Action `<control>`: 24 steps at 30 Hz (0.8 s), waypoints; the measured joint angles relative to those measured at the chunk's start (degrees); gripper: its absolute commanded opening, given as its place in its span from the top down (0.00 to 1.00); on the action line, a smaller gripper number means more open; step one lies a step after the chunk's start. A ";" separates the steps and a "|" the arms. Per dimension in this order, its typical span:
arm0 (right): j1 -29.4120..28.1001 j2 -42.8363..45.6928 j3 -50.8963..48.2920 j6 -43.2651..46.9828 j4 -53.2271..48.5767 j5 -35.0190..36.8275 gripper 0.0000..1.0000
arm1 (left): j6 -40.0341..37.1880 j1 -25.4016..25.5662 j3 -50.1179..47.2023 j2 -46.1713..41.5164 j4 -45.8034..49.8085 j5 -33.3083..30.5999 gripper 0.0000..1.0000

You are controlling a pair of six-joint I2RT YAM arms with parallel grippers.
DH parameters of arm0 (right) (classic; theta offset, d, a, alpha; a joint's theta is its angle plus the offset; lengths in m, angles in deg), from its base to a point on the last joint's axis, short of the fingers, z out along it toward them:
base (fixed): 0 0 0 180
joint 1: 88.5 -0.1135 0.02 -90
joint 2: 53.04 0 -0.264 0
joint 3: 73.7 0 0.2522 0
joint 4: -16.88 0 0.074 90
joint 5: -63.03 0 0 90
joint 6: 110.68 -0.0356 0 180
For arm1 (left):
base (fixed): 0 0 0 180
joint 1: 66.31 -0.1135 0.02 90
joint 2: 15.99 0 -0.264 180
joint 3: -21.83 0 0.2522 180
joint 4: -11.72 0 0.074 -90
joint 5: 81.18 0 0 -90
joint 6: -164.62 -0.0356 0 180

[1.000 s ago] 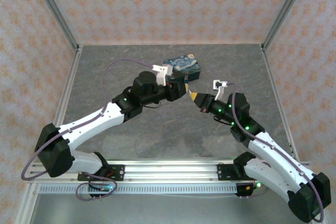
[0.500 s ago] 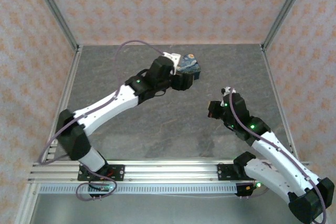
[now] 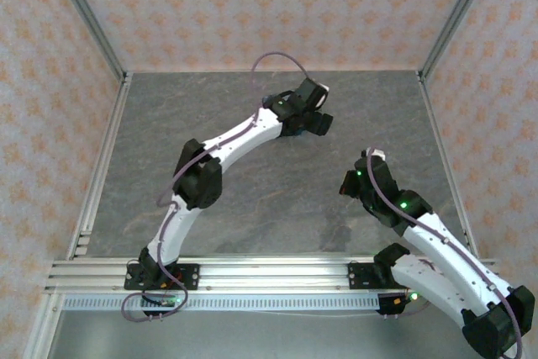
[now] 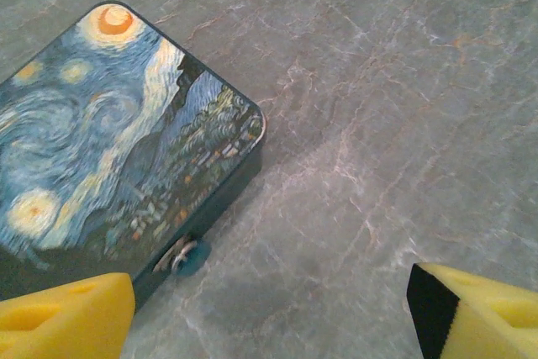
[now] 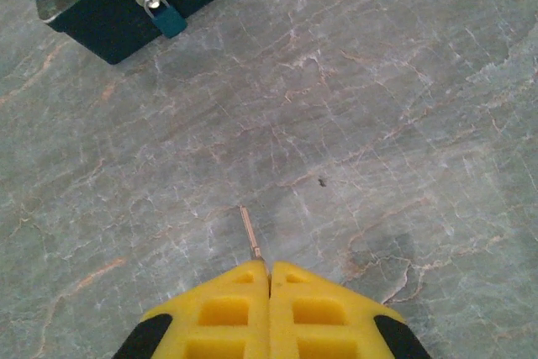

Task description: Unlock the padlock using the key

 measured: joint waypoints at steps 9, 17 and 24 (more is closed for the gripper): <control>0.00 0.11 -0.61 -0.20 -0.17 0.09 1.00 | -1.79 -1.75 13.86 11.61 2.93 0.31 0.13; 0.00 0.11 -1.07 -0.22 -0.15 0.09 1.00 | -2.27 -2.12 17.94 15.28 3.17 2.99 0.13; 0.00 0.11 -1.07 -0.22 -0.15 0.09 1.00 | -3.28 -2.12 19.04 16.11 3.21 4.74 0.12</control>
